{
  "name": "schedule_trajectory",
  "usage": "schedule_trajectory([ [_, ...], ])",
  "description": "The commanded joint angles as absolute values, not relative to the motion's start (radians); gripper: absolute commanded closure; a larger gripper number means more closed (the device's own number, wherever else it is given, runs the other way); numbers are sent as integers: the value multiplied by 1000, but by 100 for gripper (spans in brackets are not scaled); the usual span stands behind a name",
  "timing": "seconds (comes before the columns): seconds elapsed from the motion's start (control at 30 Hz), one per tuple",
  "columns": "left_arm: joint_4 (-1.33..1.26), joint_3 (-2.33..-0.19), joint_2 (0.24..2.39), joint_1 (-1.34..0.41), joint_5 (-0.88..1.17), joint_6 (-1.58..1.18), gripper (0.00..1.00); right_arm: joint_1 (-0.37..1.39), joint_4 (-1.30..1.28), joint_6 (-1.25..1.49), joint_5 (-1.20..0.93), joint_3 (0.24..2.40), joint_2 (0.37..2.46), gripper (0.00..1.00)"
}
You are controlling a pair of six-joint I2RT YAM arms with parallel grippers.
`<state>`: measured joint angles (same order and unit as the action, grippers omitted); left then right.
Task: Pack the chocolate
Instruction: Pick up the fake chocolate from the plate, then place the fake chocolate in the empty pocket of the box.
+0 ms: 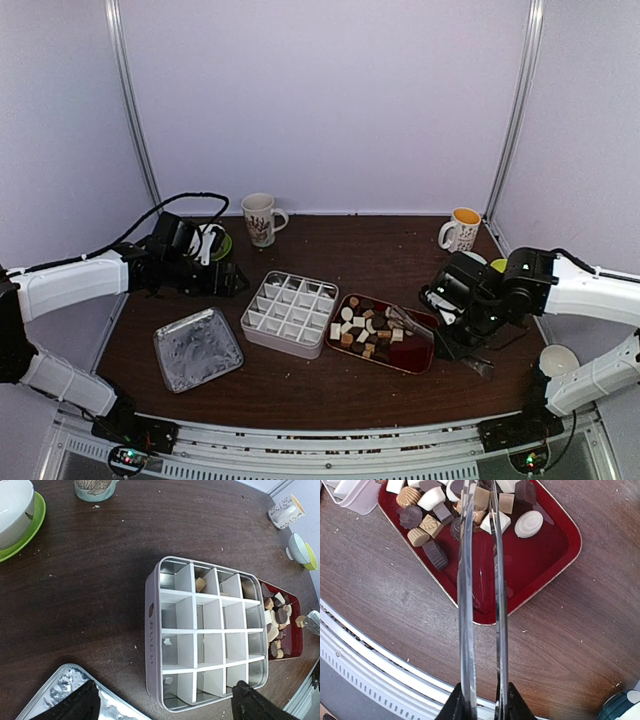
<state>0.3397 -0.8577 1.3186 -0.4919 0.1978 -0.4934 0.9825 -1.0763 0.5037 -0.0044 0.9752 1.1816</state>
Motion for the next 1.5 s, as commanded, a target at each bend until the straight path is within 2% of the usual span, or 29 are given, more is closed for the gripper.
schedule_trajectory([
  [0.0,328,-885,1297,-496,196,-472,6,988,-1032,503,-20,1009,1174,76],
  [0.4,328,-885,1296,-495,202,-474,6,990,-873,451,-114,1158,1331,76],
  [0.77,304,-874,1299,-492,198,-504,6,996,-660,405,-124,1416,1660,76],
  [1.13,307,-864,1307,-493,197,-507,5,998,-555,386,-41,1607,1915,76],
  [1.47,308,-858,1299,-493,195,-508,5,997,-538,387,21,1641,1982,72],
])
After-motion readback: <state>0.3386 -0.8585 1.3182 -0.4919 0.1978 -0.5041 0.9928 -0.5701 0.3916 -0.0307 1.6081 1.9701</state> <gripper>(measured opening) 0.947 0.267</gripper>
